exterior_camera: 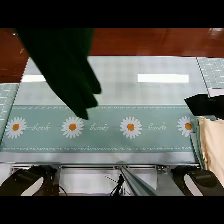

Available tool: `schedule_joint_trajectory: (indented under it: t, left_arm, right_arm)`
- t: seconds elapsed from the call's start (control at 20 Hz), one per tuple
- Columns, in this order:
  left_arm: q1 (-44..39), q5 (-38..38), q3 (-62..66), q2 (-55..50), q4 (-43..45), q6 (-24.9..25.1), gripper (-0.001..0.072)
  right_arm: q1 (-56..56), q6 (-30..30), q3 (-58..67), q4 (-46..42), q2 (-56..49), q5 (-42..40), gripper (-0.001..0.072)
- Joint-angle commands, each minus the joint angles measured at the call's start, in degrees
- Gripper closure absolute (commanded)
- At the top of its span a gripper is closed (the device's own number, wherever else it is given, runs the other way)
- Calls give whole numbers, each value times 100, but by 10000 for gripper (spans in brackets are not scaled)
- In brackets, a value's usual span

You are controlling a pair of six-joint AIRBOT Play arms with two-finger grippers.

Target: Fold the shirts.

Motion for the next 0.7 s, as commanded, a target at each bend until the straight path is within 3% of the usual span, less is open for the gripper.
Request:
schedule_joint_trajectory:
  t: [0.0,0.15,0.3,0.4,0.65]
  left_arm:
    - [-1425,1386,-625,-223,-11,-365,683]
    - [-2356,2457,-1742,-553,-17,-647,683]
    - [-2667,2492,-2916,-802,-15,-1019,683]
    - [-2441,2225,-3709,-811,-11,-1025,683]
    - [-1213,721,-5007,-807,251,-1023,682]
  right_arm:
    - [-4,50,2,-61,330,87,91]
    - [-4,76,-79,-280,330,120,92]
    - [-2,149,-339,-319,330,118,92]
    - [-2,221,-658,-264,330,114,91]
    - [-2,343,-1919,210,326,-151,91]
